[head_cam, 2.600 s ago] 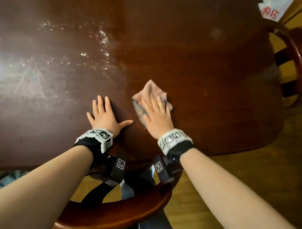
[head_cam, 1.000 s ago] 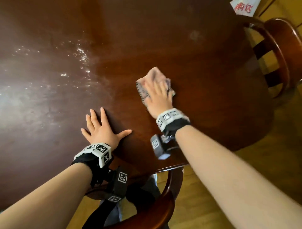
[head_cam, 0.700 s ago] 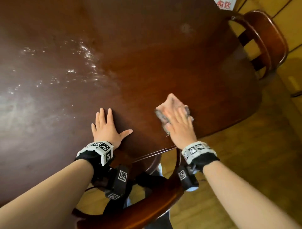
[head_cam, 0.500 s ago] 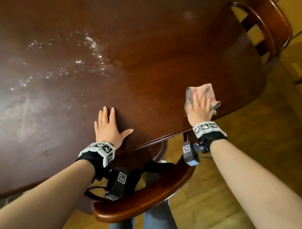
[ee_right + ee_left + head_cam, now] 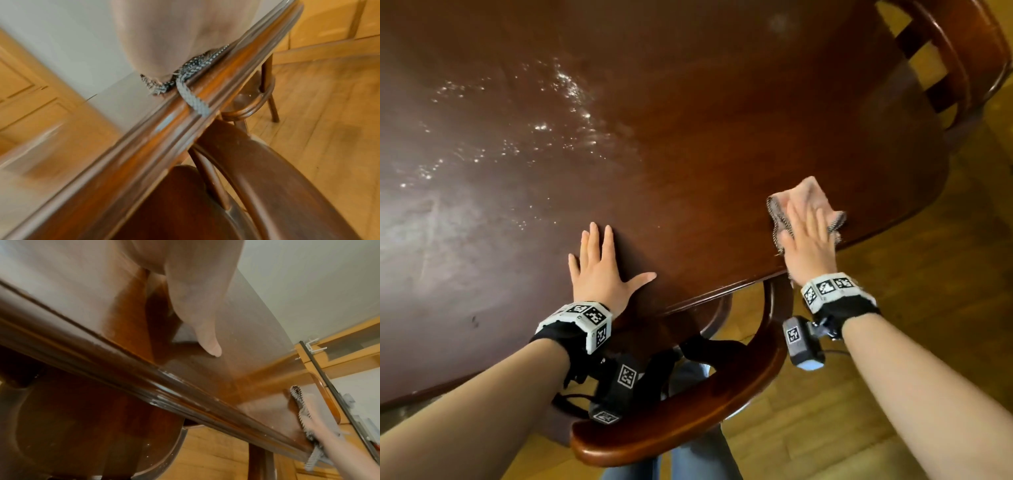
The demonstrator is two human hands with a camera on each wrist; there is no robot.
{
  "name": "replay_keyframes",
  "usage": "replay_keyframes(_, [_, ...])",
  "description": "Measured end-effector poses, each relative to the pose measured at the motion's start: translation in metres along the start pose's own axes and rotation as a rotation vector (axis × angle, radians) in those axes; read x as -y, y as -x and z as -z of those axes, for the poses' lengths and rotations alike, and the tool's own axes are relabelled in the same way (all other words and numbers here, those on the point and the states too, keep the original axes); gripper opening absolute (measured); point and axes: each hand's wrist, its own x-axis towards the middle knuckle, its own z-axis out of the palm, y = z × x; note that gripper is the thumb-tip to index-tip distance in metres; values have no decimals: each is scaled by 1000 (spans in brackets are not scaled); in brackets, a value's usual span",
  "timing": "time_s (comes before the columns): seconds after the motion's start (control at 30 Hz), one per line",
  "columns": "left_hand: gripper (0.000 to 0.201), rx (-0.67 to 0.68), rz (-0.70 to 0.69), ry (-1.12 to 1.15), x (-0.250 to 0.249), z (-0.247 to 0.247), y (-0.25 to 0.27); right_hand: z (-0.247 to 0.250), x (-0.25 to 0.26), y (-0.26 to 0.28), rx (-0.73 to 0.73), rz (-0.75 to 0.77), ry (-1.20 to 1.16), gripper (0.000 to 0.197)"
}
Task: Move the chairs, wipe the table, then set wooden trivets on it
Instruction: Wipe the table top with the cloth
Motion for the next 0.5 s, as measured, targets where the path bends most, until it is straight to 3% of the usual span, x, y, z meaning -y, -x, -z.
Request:
replay_keyframes(0.1, [108,-11,17,2,-1,1,0,0,29,-7,-4,-91,-26,56])
replay_keyframes(0.3, [98,-101,93,127,8,18,-24,-33,135,30,106,369,83,57])
replay_keyframes(0.5, [87,-156,103,149,53,67,-83,-19,200,-24,132,343,55,58])
